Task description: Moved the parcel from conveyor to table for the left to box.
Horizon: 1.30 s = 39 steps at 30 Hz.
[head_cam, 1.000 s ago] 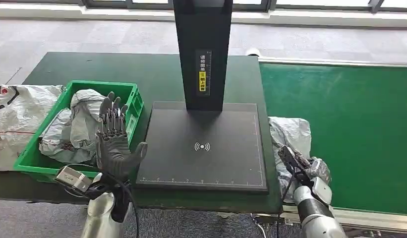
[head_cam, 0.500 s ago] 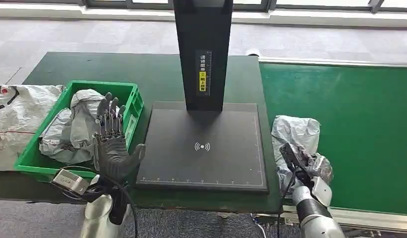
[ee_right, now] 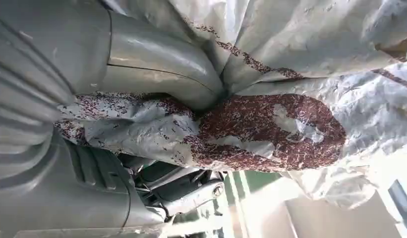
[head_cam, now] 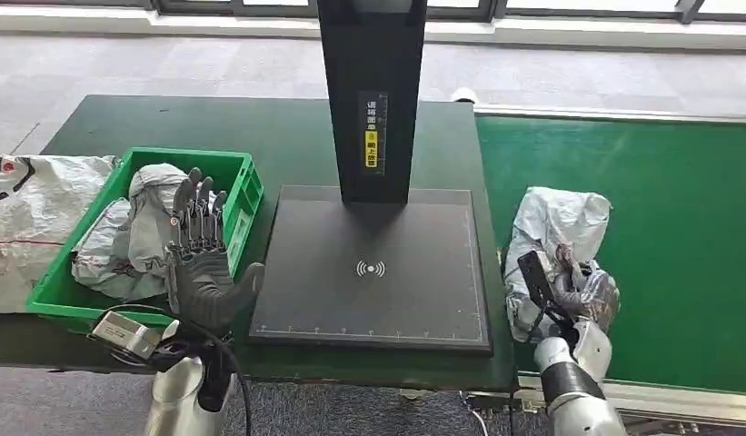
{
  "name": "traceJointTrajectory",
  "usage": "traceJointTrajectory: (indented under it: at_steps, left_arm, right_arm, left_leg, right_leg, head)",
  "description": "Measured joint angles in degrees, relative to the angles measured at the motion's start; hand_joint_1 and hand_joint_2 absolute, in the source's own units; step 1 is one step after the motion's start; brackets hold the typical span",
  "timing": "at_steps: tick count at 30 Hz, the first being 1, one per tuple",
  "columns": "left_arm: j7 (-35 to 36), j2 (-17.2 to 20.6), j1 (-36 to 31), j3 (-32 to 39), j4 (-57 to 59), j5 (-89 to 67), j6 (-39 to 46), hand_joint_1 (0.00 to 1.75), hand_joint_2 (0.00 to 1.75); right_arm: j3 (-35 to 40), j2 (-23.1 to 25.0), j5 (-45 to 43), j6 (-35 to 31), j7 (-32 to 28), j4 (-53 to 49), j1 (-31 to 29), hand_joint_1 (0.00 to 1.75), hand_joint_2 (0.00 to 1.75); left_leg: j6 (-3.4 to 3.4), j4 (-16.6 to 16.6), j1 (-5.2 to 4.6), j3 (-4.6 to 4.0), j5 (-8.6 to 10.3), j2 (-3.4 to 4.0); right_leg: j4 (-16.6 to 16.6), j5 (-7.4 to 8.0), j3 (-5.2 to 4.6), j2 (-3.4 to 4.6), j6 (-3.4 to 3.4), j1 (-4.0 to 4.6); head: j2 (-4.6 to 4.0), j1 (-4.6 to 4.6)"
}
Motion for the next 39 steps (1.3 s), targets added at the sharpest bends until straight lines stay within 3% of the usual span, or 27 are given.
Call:
traceJointTrajectory:
  at_steps: [6,11,15,24,32,39]
  left_arm:
    - [-0.53,0.00,-0.24,0.00,0.77,-0.02,0.00,0.00,1.75]
    - [-1.49,0.00,-0.47,0.00,2.54,-0.02,0.02,0.00,1.75]
    - [-1.90,0.00,-0.54,0.00,3.59,0.85,0.74,0.00,1.75]
    - [-1.92,0.00,-0.64,0.00,4.55,3.32,3.10,0.00,1.75]
    - [-1.92,0.00,-0.67,0.00,4.85,3.50,3.50,0.00,1.75]
    - [-1.90,0.00,-0.73,-0.37,4.85,2.75,4.09,0.00,1.75]
  right_arm:
    - [3.33,6.48,-5.61,-0.37,-12.21,-19.22,5.85,1.75,1.75]
    - [14.92,10.06,-6.91,-0.42,-7.99,-31.96,11.13,1.75,1.75]
    - [23.29,11.55,-8.53,-0.39,-7.22,-36.24,13.71,1.75,1.75]
    - [37.38,11.94,-14.52,-0.20,-4.25,-35.45,13.20,1.75,1.75]
    - [40.79,12.11,-15.48,-0.20,-3.90,-33.08,12.40,1.75,1.75]
    - [44.15,12.64,-17.97,-0.18,-2.59,-21.34,8.52,1.75,1.75]
  left_leg:
    - [-0.01,-0.01,0.03,0.00,-0.01,0.01]
    - [-0.04,-0.02,0.07,0.01,-0.02,0.10]
    - [-0.04,-0.02,0.06,0.01,-0.02,0.11]
    - [-0.04,-0.01,0.06,0.02,-0.01,0.12]
    - [-0.05,-0.02,0.07,0.00,-0.01,0.09]
    - [-0.07,-0.02,0.07,0.02,0.01,0.11]
  right_leg:
    - [0.00,-0.05,-0.03,0.01,-0.05,0.04]
    - [0.00,-0.07,-0.07,0.08,-0.07,0.07]
    - [0.00,-0.07,-0.07,0.12,-0.07,0.06]
    - [0.00,-0.05,-0.06,0.11,-0.07,0.06]
    - [0.00,-0.06,-0.05,0.09,-0.08,0.06]
    - [0.00,-0.05,-0.06,0.11,-0.08,0.07]
  head:
    - [0.00,0.00]
    - [0.00,0.00]
    - [0.00,0.00]
    - [0.00,-0.02]
    - [0.00,0.00]
    - [0.00,-0.02]
